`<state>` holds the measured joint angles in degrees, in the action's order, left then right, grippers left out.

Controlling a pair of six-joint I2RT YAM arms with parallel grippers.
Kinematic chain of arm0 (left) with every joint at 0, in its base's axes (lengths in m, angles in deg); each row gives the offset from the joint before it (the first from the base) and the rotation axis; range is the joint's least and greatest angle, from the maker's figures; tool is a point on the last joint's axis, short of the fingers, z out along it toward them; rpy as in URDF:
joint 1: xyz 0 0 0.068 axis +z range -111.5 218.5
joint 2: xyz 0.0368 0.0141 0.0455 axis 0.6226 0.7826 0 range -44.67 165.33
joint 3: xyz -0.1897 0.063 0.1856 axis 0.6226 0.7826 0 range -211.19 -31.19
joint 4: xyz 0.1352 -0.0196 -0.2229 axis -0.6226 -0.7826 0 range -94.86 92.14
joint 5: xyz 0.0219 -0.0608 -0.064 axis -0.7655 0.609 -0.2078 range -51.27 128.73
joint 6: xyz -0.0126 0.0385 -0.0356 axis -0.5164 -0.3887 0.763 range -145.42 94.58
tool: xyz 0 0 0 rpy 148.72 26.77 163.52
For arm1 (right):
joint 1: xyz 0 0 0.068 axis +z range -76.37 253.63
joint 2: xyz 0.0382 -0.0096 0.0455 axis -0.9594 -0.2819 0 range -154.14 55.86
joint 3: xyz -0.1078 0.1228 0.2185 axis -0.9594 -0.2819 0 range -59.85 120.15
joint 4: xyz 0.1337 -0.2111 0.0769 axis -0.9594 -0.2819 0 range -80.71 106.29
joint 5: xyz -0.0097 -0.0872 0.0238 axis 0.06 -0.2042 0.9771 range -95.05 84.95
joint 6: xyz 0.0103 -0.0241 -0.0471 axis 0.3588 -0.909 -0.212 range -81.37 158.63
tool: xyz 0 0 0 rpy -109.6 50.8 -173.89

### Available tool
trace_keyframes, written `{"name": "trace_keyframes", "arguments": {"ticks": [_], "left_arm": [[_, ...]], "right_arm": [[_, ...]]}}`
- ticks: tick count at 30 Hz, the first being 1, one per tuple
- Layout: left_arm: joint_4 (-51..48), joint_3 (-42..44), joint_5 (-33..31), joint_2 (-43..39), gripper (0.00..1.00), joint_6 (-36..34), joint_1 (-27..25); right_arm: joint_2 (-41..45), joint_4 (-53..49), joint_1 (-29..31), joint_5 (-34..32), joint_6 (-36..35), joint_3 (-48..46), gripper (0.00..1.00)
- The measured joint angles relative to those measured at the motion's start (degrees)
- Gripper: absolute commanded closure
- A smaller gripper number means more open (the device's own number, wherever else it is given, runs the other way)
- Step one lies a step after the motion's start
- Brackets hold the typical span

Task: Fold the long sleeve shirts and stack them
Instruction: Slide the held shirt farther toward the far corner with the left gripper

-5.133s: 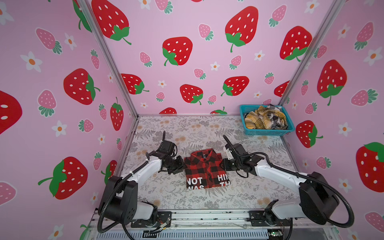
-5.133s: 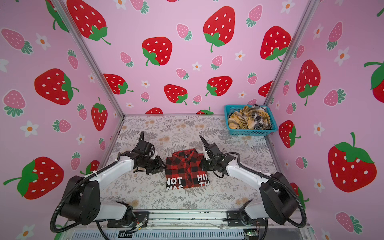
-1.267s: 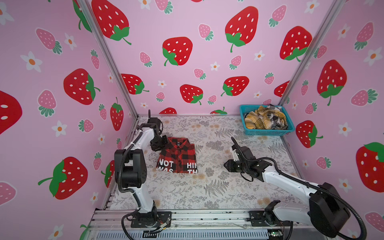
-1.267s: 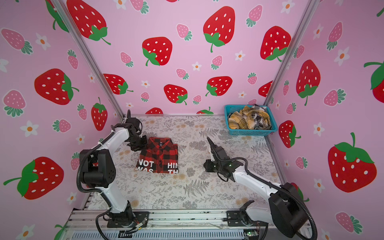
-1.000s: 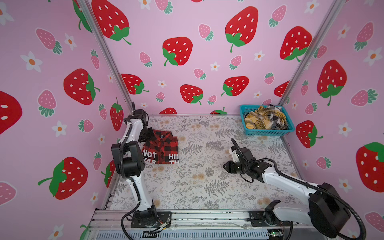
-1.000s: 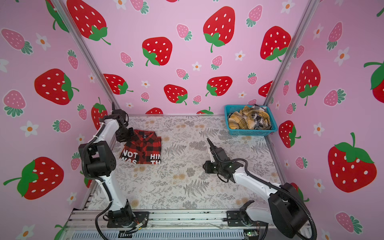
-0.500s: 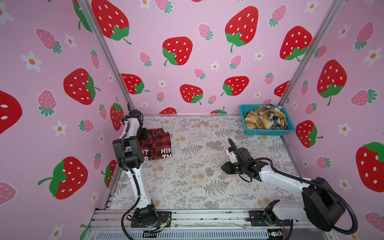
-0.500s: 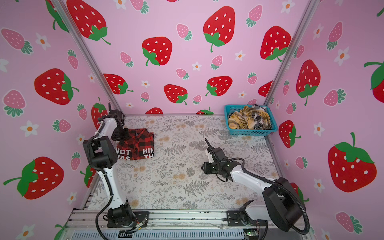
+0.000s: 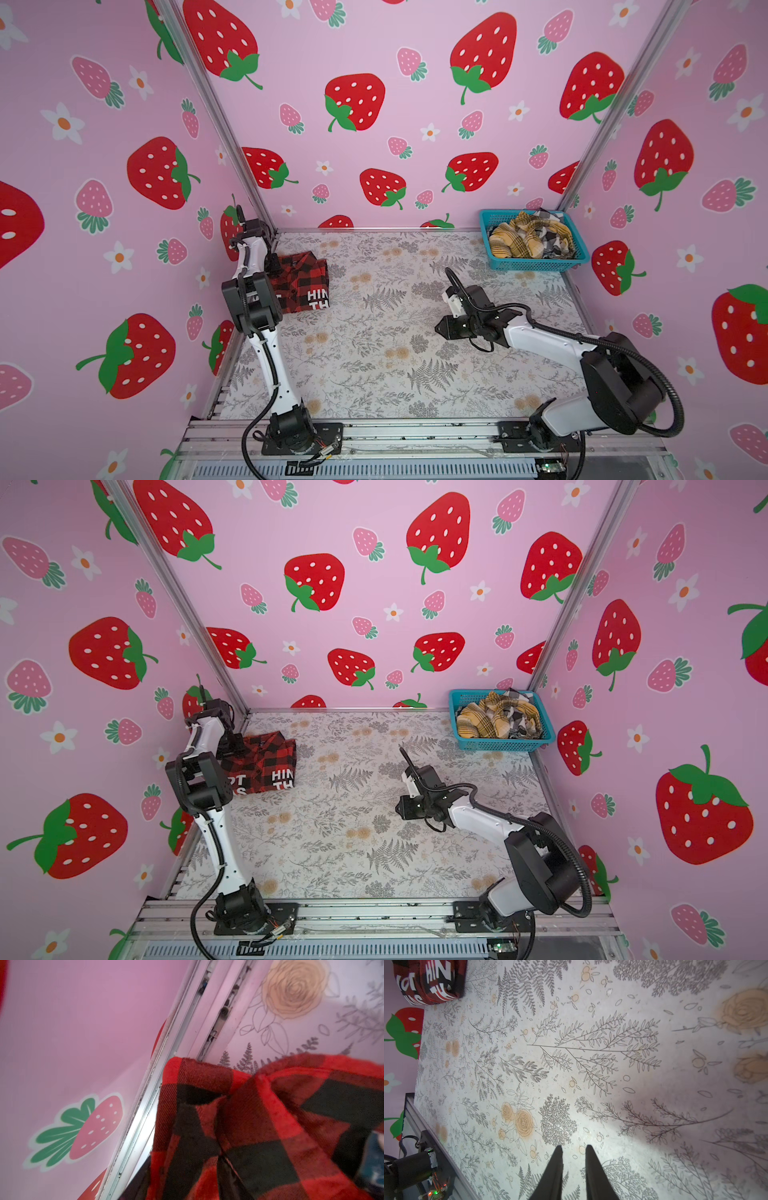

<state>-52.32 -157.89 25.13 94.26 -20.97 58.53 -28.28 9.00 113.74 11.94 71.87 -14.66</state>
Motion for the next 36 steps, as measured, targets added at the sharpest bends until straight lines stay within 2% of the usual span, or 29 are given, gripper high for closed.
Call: {"name": "trace_keyframes", "arguments": {"ticks": [3,6,13,16,21,30,36], "left_arm": [[0.0,0.3,-0.4,-2.3,0.42,2.1,-0.4],[0.1,3.0,-0.8,-8.4,0.41,4.4,-1.0],[3.3,17.9,1.4,-25.6,0.45,9.6,-5.7],[4.6,21.1,5.1,-24.7,0.5,10.8,-9.6],[6.2,21.2,11.5,-16.4,0.57,12.3,-14.1],[8.4,24.9,16.5,-13.9,0.64,15.3,-13.8],[13.8,36.1,18.1,-18.6,0.66,17.2,-14.3]], "right_arm": [[0.0,-0.2,0.6,0.0,0.0,1.2,0.77],[0.0,-0.7,1.4,-0.5,0.1,1.9,0.77],[1.4,-2.0,3.1,-2.0,0.8,2.6,0.77],[1.9,-2.8,3.3,-2.6,1.2,3.3,0.77],[3.8,-3.9,3.3,-3.9,1.6,3.5,0.77],[6.0,-4.7,3.3,-6.1,2.4,3.3,0.77],[6.7,-4.9,3.3,-7.1,2.6,3.3,0.77]]}}
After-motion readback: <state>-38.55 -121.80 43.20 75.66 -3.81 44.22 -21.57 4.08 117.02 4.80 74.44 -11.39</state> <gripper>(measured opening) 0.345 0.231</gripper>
